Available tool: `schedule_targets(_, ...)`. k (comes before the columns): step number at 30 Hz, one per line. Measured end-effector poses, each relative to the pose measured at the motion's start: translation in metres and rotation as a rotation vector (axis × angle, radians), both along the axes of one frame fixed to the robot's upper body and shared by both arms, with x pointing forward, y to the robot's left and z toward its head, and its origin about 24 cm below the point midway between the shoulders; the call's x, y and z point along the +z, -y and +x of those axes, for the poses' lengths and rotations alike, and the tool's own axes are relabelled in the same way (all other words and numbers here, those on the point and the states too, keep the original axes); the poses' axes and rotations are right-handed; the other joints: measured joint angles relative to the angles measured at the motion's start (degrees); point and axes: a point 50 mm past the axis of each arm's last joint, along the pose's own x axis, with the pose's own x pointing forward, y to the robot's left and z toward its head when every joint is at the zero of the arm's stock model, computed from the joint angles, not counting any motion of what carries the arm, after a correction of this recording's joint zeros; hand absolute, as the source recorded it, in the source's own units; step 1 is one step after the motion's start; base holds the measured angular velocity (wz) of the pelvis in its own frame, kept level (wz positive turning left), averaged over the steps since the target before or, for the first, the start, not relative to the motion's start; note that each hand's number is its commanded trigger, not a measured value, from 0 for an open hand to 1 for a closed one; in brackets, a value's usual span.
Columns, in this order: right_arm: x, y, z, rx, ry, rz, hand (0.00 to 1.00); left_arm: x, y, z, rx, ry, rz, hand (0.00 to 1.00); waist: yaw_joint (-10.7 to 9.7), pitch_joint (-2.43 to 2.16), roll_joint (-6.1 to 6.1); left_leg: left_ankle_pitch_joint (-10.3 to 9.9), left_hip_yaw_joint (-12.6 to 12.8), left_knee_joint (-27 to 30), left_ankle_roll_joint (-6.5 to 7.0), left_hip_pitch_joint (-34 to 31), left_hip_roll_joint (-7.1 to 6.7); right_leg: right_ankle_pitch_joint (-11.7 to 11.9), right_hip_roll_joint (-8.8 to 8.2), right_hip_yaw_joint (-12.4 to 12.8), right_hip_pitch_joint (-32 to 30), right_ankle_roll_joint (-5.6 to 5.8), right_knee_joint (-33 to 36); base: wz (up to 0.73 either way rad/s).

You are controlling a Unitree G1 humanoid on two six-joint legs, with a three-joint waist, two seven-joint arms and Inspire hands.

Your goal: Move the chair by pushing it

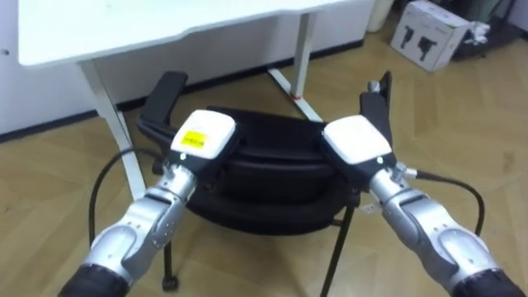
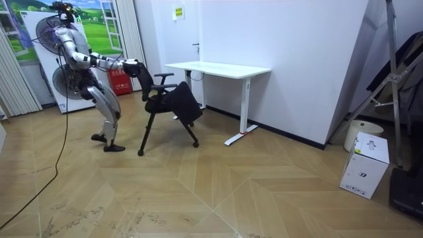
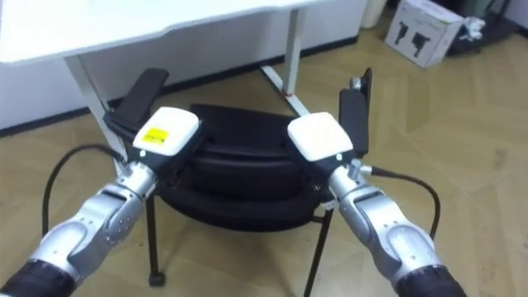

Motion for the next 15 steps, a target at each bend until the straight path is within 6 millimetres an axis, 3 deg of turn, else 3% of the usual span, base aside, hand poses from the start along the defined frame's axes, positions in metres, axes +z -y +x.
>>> schedule_targets(4, 0.004, 0.001, 0.002, -0.004, 0.017, -0.002, 1.00, 0.002, 0.001, 0.001, 0.006, 0.023, -0.006, 1.00, -0.5, 0.28, -1.38, 0.0, 0.3, -12.6, -0.12, -5.7, -0.54, -0.3, -1.46, -2.6, 2.4, 0.07, -3.7, 0.43)
schedule_targets(6, 0.005, 0.004, 0.002, -0.001, 0.026, -0.015, 1.00, 0.005, 0.004, 0.001, 0.006, 0.034, -0.006, 1.00, -0.6, 0.21, -2.00, 1.2, 1.4, -24.8, -0.57, -7.7, -1.90, -0.4, -1.84, -4.2, 3.7, 0.23, -5.8, 0.41)
schedule_targets(7, 0.005, 0.004, 0.002, -0.001, 0.030, -0.017, 1.00, 0.006, 0.005, 0.002, 0.006, 0.038, -0.005, 1.00, -0.6, 0.15, -2.16, 2.2, 1.6, -27.8, -0.53, -8.1, -2.27, -0.5, -1.86, -4.3, 3.8, 0.26, -5.9, 0.23)
schedule_targets(9, 0.010, 0.004, 0.003, 0.002, 0.053, -0.026, 1.00, 0.010, 0.005, 0.002, 0.009, 0.057, -0.002, 1.00, -0.3, 0.00, -2.39, 7.6, 2.4, -37.6, 0.17, -8.9, -3.93, -1.0, -1.90, -4.8, 3.8, 0.45, -6.2, 0.12)
schedule_targets(10, 0.011, 0.004, 0.003, 0.001, 0.056, -0.024, 1.00, 0.011, 0.005, 0.002, 0.009, 0.060, -0.002, 1.00, -0.3, 0.00, -2.40, 9.2, 2.4, -39.2, 0.42, -8.7, -4.58, -1.1, -1.90, -4.8, 3.9, 0.61, -6.2, 0.07)
schedule_targets(12, 0.011, 0.004, 0.003, 0.001, 0.059, -0.024, 1.00, 0.011, 0.005, 0.001, 0.009, 0.058, -0.001, 1.00, 0.0, 0.00, -2.40, 13.8, 2.4, -42.8, 2.32, -7.0, -6.39, -1.8, -2.16, -4.8, 5.1, 1.66, -6.3, 0.07)
schedule_targets(14, 0.011, 0.003, 0.003, 0.001, 0.059, -0.022, 1.00, 0.012, 0.005, 0.002, 0.011, 0.051, 0.000, 1.00, 0.5, 0.08, -2.55, 15.4, 3.0, -42.8, 2.92, -6.1, -6.98, -2.7, -2.79, -4.8, 5.6, 2.85, -5.4, 0.02)
schedule_targets(15, 0.012, 0.003, 0.003, 0.001, 0.060, -0.023, 1.00, 0.012, 0.005, 0.002, 0.012, 0.049, -0.001, 1.00, 0.7, 0.10, -2.64, 15.5, 3.9, -42.5, 3.20, -5.6, -7.28, -3.7, -3.67, -4.8, 5.7, 4.27, -4.0, 0.00)
